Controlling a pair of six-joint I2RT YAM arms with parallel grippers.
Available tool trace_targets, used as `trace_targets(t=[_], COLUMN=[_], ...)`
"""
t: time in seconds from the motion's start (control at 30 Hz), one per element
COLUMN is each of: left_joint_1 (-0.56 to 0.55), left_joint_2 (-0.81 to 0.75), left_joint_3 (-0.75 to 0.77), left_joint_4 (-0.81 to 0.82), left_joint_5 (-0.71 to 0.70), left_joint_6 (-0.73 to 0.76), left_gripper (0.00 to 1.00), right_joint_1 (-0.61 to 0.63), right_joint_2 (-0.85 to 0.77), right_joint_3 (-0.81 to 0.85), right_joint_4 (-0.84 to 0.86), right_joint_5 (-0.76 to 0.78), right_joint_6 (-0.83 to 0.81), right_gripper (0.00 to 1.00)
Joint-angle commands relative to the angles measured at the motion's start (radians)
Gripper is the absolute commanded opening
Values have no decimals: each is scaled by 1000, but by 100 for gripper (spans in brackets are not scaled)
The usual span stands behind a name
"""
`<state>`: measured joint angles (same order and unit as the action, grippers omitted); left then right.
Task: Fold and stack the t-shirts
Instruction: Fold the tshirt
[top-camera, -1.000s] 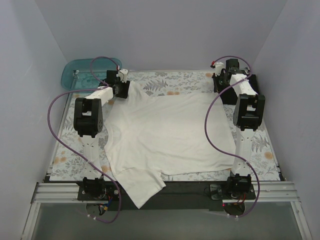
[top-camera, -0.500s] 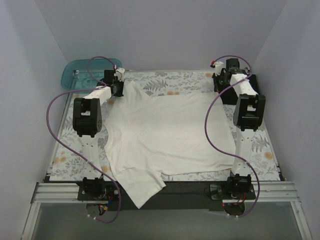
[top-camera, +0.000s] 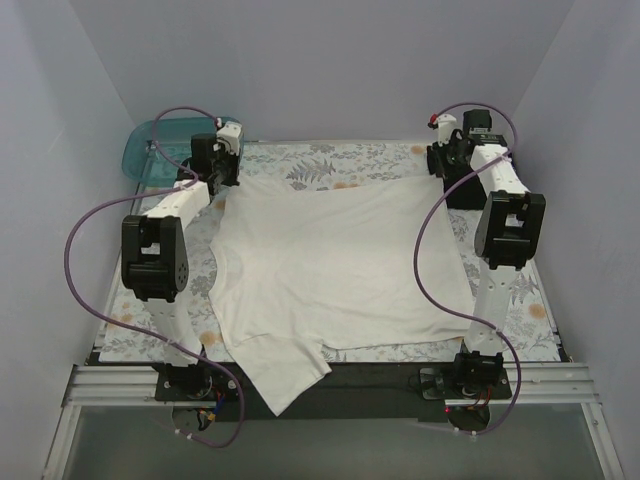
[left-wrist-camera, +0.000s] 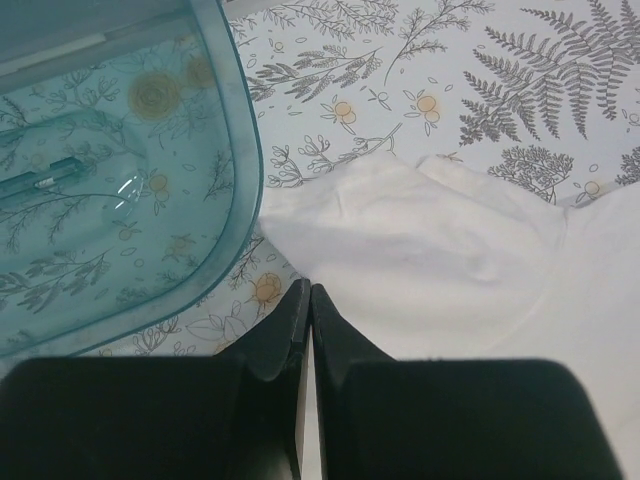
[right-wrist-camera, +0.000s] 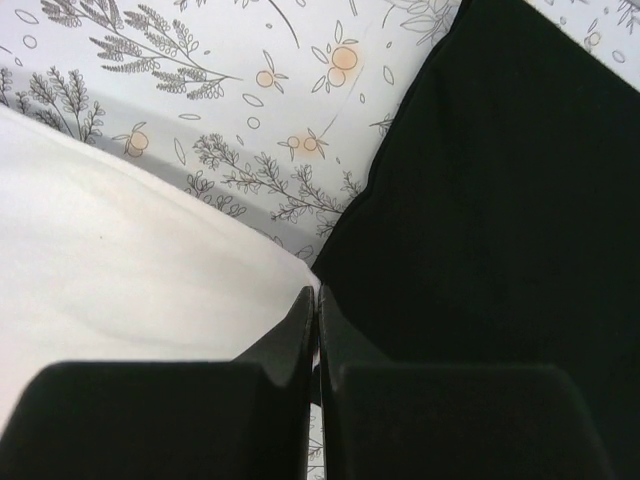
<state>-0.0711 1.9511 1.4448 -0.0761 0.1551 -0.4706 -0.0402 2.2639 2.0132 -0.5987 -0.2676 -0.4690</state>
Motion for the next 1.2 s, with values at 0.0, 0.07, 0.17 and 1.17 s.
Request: trace_targets(t=[0.0,0.07,0.17,1.17], left_joint_1=[19,31,44,51], left_joint_2=[-116,-153,-204,-543], left_joint_3=[-73,-98,-145,-480], left_joint_4=[27,27,36,-96], left_joint_5=[23,41,66,135], left_joint_6=[33,36,41,179], left_gripper=[0,0,0,0], right_joint_1=[-15,-24,-36,-59], right_joint_2=[-87,-104,-138,-398], right_joint_3=[-37,-59,-103,-511], right_joint_4=[8,4,0,-52], right_joint_5=[-21,-31,-59,-120], right_joint_6=[-34,-42,-54,-220], right_gripper=[1,1,1,1])
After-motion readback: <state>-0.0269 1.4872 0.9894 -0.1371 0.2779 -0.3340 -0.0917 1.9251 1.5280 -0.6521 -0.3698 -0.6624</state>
